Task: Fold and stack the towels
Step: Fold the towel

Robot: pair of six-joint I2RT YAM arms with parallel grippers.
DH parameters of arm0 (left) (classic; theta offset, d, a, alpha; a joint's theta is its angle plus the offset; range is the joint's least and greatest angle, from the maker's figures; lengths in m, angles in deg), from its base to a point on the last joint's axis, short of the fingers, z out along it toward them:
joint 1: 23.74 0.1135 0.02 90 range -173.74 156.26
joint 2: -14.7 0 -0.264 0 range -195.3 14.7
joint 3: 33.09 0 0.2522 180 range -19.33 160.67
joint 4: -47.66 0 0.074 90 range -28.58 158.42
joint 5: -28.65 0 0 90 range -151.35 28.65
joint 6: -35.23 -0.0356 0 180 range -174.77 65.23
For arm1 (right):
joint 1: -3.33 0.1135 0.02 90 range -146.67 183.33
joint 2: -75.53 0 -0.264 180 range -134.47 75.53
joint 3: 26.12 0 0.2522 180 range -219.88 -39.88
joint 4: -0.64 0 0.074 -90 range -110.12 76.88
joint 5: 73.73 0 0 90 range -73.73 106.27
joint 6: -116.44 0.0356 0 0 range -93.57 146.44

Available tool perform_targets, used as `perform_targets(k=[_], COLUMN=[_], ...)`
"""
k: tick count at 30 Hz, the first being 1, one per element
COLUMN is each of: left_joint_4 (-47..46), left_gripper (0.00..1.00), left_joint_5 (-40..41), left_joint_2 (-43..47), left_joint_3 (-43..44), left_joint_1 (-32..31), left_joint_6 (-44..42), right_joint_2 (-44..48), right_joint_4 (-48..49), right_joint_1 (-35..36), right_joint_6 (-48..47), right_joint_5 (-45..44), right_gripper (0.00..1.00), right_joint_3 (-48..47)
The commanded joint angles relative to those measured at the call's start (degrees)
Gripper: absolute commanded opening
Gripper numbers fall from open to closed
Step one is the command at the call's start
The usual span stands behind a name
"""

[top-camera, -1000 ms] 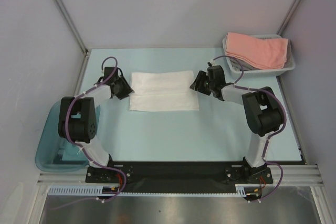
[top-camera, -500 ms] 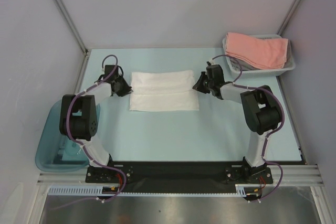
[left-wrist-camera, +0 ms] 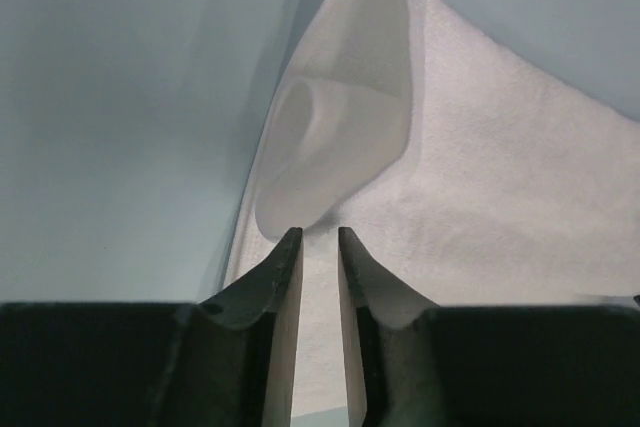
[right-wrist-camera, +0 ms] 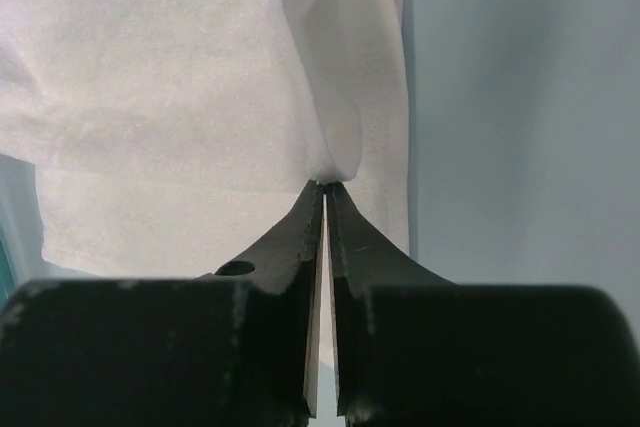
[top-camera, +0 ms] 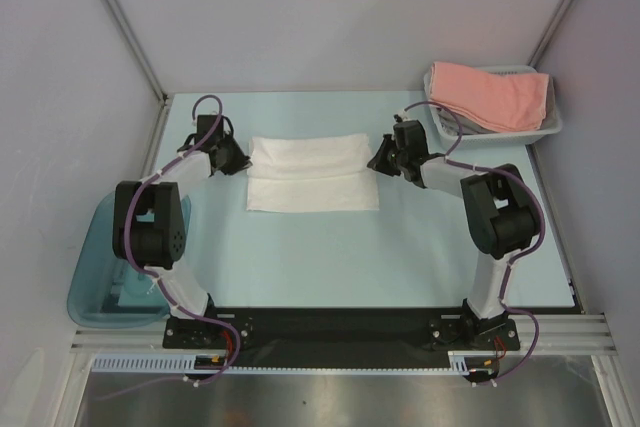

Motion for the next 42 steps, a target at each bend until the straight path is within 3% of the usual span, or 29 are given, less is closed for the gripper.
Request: perform_targets(k=[1, 4, 11, 16, 25, 27, 32, 36, 42], left_joint_4=[-1.10, 0.12, 2.58, 6.44, 7.25, 6.02, 4.08, 3.38, 0.83], left_gripper=[0.28, 0.39, 0.43, 0.43, 0.46, 0.44, 0.33, 0.18, 0.19], left_joint_5=[-0.43, 0.26, -1.93, -1.40, -3.77, -4.21, -4.30, -3.60, -3.86], left_joint_2=[2.56, 0.98, -4.03, -8.16, -12.47, -12.39, -10.11, -8.96, -6.76], left_joint_3=[0.64, 3.18, 12.76, 18.91, 20.34, 19.19, 14.45, 11.55, 7.32], left_joint_1=[-0.44, -0.36, -0.27, -0.27, -0.27, -0.27, -0.27, -0.27, -0.27], left_joint_6=[-1.06, -1.41, -2.72, -3.95, -4.92, -4.84, -3.52, -2.90, -2.64], right_joint_2=[3.71, 4.68, 5.04, -0.67, -8.41, -9.55, -8.68, -6.57, -4.02], right_joint_4=[0.34, 0.09, -3.87, -7.45, -10.90, -11.60, -10.29, -9.15, -6.16], right_joint_1=[-0.14, -0.14, -0.50, -0.84, -0.94, -0.94, -0.94, -1.55, -3.39], right_joint_6=[-1.61, -2.49, -5.83, -7.41, -8.21, -8.38, -7.86, -7.59, -6.10], right_joint_5=[-0.67, -1.29, -3.57, -3.75, -2.96, -2.87, -2.78, -3.04, -1.90], right_gripper=[0.07, 0.18, 0.37, 0.39, 0.42, 0.41, 0.22, 0.07, 0.04], right_joint_3=[-0.54, -0.97, -6.50, -14.92, -22.42, -22.77, -19.35, -15.57, -10.03])
